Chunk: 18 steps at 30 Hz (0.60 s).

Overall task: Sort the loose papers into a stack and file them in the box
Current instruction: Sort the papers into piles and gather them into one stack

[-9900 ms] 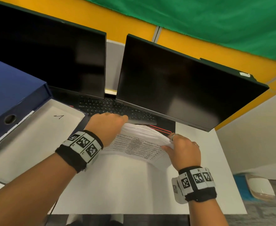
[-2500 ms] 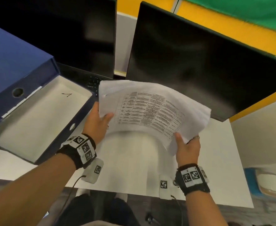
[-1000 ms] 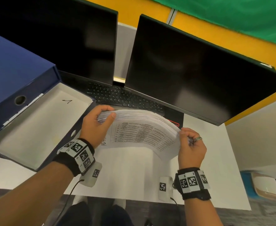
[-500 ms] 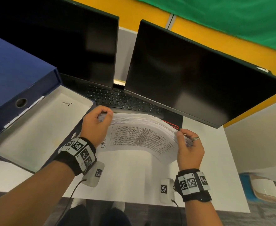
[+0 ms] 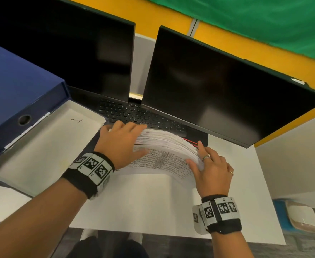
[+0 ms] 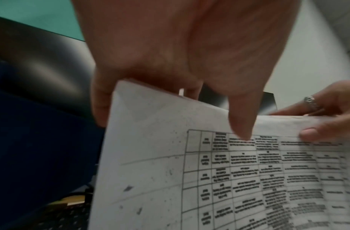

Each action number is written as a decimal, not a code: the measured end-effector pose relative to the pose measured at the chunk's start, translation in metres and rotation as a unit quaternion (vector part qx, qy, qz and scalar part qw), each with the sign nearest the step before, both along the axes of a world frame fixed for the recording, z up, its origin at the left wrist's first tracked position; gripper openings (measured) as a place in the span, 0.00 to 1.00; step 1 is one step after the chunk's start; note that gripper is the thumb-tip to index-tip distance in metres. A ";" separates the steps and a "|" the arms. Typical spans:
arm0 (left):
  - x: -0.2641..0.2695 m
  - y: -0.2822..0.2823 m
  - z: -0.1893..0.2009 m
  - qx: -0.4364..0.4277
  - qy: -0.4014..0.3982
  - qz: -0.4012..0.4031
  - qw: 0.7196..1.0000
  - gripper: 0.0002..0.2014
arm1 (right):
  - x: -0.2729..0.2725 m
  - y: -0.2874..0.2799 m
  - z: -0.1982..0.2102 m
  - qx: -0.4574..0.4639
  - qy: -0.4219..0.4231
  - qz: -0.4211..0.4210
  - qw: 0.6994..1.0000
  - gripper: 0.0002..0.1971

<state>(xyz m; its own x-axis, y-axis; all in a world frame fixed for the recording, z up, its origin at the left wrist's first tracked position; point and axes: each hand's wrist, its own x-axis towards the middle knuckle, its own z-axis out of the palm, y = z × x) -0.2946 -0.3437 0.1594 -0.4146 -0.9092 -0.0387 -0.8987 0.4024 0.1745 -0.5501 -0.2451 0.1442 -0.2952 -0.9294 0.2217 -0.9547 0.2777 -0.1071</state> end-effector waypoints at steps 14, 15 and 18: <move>-0.038 -0.006 0.008 -0.024 -0.111 -0.067 0.991 0.26 | 0.016 -0.023 0.013 0.141 0.030 -0.026 0.989 0.21; -0.045 -0.006 0.010 -0.013 -0.096 -0.079 0.992 0.24 | 0.017 -0.024 0.016 0.124 0.028 -0.020 0.992 0.17; -0.061 -0.006 0.011 -0.007 -0.038 -0.120 0.992 0.13 | 0.021 -0.023 0.031 0.081 0.036 -0.011 0.996 0.11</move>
<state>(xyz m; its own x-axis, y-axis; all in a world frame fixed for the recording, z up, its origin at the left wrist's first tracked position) -0.3555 -0.3497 0.1700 -0.6154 -0.7854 -0.0657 -0.7872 0.6082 0.1022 -0.5292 -0.2678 0.1751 -0.3045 -0.9482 0.0903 -0.9518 0.3066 0.0096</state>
